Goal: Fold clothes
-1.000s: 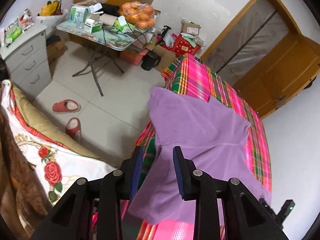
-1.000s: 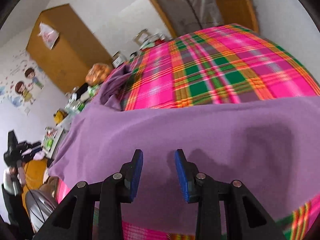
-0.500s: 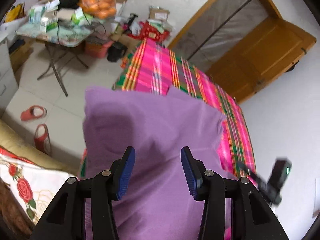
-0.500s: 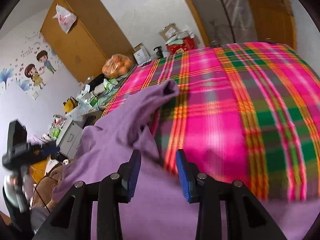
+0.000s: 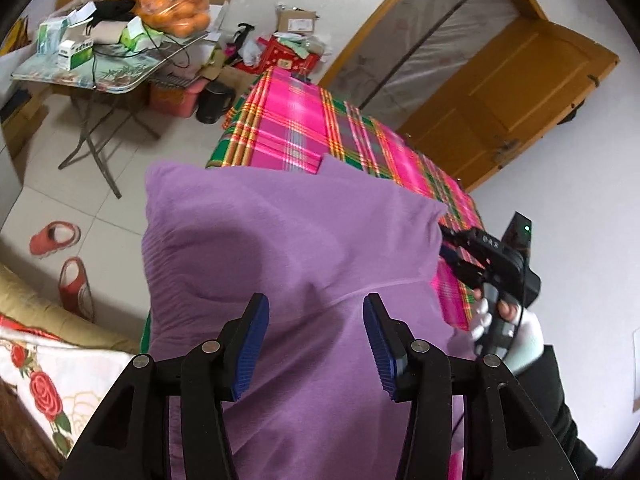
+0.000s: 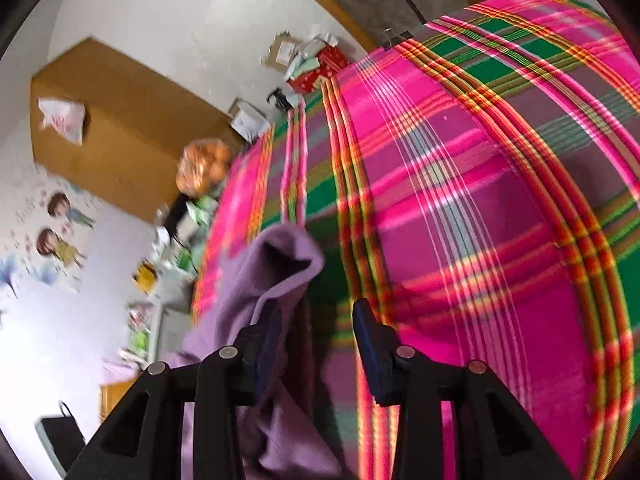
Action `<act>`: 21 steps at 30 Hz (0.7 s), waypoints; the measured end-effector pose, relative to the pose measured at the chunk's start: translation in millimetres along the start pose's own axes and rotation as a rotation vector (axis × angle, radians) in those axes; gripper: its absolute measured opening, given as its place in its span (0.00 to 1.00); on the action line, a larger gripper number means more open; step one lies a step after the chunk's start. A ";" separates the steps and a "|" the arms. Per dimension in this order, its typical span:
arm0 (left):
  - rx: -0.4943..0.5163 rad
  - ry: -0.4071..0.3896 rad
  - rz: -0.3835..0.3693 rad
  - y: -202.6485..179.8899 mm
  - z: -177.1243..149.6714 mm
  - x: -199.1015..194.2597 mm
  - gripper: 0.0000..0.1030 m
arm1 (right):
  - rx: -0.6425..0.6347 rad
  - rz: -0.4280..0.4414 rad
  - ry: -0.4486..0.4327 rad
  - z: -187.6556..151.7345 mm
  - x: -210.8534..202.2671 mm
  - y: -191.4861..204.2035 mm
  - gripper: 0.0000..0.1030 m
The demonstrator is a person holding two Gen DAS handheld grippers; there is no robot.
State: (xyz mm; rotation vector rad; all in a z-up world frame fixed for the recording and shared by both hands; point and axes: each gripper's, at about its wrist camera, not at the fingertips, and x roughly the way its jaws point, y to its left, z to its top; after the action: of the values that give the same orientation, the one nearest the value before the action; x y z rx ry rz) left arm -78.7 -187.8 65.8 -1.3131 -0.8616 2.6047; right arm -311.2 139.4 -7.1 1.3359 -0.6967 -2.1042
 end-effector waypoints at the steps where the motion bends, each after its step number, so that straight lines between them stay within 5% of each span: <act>1: -0.004 0.001 -0.004 1.1 1.3 0.6 0.50 | -0.004 -0.003 0.005 0.9 2.9 0.7 0.39; 14: -0.008 0.011 0.018 -2.3 -3.2 3.1 0.50 | -0.102 0.066 0.173 -38.2 27.8 18.2 0.41; 17: -0.009 0.022 0.027 -2.3 -3.0 6.0 0.50 | -0.174 0.042 0.211 -45.1 26.3 31.1 0.10; 21: -0.007 0.039 0.037 -1.1 -4.8 9.9 0.50 | -0.245 0.018 0.156 -43.1 5.5 51.2 0.04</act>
State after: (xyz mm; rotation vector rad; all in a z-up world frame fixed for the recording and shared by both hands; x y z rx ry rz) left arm -81.4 -181.5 57.1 -1.3895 -0.8488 2.5974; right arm -264.9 93.1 7.9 1.3323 -0.3715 -1.9722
